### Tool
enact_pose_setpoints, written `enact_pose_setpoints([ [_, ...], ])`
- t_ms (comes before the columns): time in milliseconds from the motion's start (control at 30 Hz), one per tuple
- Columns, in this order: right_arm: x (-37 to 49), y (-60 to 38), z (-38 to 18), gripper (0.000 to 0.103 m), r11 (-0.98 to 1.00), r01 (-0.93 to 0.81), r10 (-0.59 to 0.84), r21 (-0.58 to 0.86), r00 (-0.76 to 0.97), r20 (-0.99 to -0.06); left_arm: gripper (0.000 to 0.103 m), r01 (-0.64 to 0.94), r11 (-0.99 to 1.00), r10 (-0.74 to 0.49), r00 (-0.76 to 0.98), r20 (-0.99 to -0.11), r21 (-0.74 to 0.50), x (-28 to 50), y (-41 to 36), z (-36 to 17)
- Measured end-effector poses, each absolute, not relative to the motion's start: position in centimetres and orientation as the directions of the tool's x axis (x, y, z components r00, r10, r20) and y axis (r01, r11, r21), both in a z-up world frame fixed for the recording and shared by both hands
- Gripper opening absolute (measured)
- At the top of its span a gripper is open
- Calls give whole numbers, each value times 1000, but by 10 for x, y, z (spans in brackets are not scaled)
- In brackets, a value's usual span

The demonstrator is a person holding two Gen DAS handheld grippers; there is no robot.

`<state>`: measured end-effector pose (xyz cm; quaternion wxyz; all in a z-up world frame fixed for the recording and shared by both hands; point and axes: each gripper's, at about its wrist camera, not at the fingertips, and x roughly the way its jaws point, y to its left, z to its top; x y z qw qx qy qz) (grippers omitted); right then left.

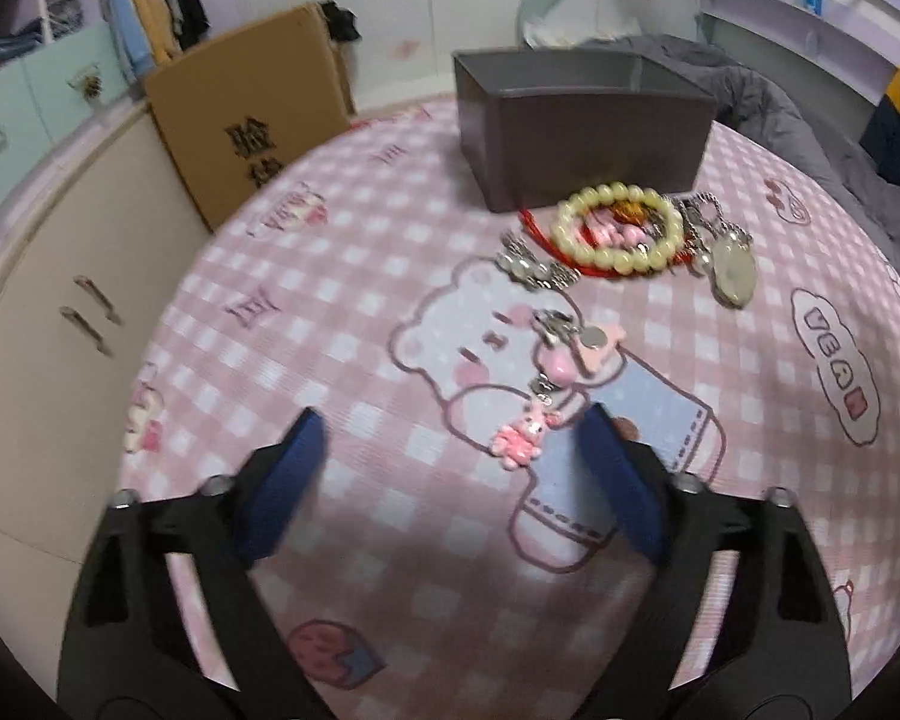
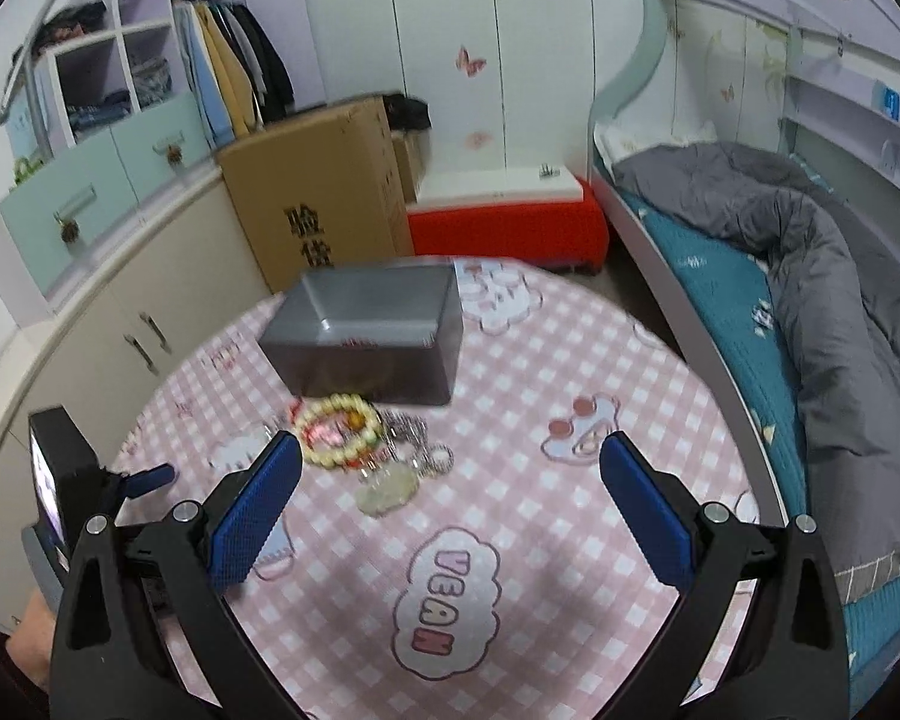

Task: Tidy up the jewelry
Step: 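Grasp the pink bear charm with the left tool while the right tool grasps the jade pendant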

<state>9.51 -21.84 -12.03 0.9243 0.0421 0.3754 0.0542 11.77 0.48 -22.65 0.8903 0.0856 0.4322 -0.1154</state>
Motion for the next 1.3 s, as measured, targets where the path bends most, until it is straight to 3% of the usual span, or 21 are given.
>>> enact_pose_setpoints([
  [67,99,-218,-134,96,990,-67,137,126,684,-717,51,304,953,-187,587,-788,0,119,5,-226],
  [100,100,-218,-139,96,989,-67,140,128,673,-726,43,316,949,-190,587,-787,7,118,3,-225],
  [133,102,-217,-143,96,989,-67,141,129,661,-737,26,328,945,-200,584,-787,3,118,2,-224],
  [200,105,-215,-154,96,989,-73,145,129,641,-754,12,325,946,-214,572,-792,-20,120,3,-222],
  [467,121,-197,-185,93,985,-110,170,130,581,-796,12,258,962,-228,586,-778,-87,122,18,-210],
  [700,146,-173,-210,67,984,-140,168,107,561,-811,12,241,964,-238,616,-751,-109,120,24,-193],
  [767,146,-162,-213,57,985,-170,120,23,587,-801,12,241,964,-240,618,-748,-111,119,25,-190],
  [833,143,-158,-213,39,979,-205,132,10,590,-797,12,241,964,-240,621,-746,-110,119,26,-189],
  [1067,117,-172,-208,37,966,-237,223,102,570,-791,12,231,965,-246,631,-736,-125,119,30,-183],
  [1100,114,-174,-206,25,964,-241,232,110,571,-787,12,232,965,-248,633,-734,-126,119,30,-182],
  [1167,110,-178,-199,23,959,-241,264,148,571,-778,12,233,964,-253,636,-729,-131,119,30,-179],
  [1200,109,-179,-195,15,958,-241,271,157,570,-775,12,236,962,-259,637,-726,-135,119,30,-177],
  [1300,110,-177,-193,16,961,-245,250,132,550,-797,12,243,961,-263,642,-721,-134,119,28,-174],
])
